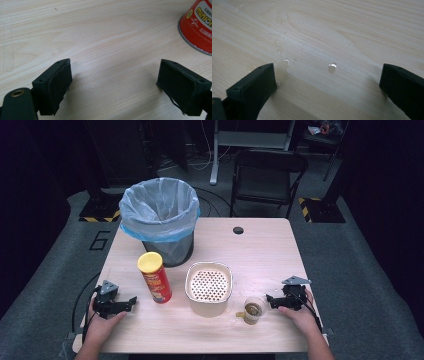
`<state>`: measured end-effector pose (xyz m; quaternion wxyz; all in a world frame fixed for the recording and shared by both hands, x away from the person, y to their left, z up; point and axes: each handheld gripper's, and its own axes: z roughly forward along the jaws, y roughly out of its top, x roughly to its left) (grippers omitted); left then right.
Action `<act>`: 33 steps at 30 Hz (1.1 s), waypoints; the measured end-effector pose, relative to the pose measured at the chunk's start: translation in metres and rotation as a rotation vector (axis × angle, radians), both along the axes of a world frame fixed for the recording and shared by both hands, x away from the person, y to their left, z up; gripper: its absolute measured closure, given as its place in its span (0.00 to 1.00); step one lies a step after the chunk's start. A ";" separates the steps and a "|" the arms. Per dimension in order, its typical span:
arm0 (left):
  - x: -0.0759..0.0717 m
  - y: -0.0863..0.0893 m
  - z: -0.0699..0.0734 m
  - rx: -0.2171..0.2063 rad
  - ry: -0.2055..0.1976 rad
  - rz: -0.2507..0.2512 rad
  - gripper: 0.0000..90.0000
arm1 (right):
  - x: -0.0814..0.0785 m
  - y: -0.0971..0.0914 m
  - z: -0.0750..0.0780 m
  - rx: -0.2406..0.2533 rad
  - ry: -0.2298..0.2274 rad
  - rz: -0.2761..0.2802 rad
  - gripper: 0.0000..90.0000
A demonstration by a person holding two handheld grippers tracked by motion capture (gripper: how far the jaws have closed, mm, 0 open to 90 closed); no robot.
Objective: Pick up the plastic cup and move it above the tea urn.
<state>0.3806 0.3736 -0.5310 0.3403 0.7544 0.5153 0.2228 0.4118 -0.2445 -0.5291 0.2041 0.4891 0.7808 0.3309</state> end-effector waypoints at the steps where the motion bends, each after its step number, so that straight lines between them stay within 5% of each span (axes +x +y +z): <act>1: 0.001 0.000 0.000 -0.002 0.001 0.000 0.14 | -0.001 0.000 0.000 0.006 -0.001 -0.009 0.00; 13: 0.002 -0.002 0.000 -0.001 0.005 0.001 0.14 | -0.004 -0.001 0.000 0.003 -0.017 -0.021 0.05; 15: 0.001 -0.002 -0.001 -0.006 -0.004 0.005 0.14 | -0.006 -0.002 0.001 0.013 -0.019 -0.029 0.10; 18: 0.001 -0.002 0.000 0.003 -0.002 0.003 0.14 | -0.009 -0.005 0.003 0.028 -0.039 -0.045 0.30; 21: 0.001 -0.002 0.000 0.003 -0.003 0.003 0.14 | -0.008 -0.006 0.008 0.035 -0.008 -0.035 0.51; 23: 0.001 -0.002 0.000 0.002 -0.003 0.004 0.14 | -0.007 -0.007 0.019 0.038 0.020 -0.037 0.57; 27: 0.001 -0.002 0.000 0.003 -0.002 0.003 0.14 | -0.007 0.001 0.063 0.114 -0.046 -0.013 0.69; 33: 0.000 -0.002 0.000 0.001 -0.005 0.006 0.14 | -0.003 0.047 0.124 0.112 -0.107 0.133 0.68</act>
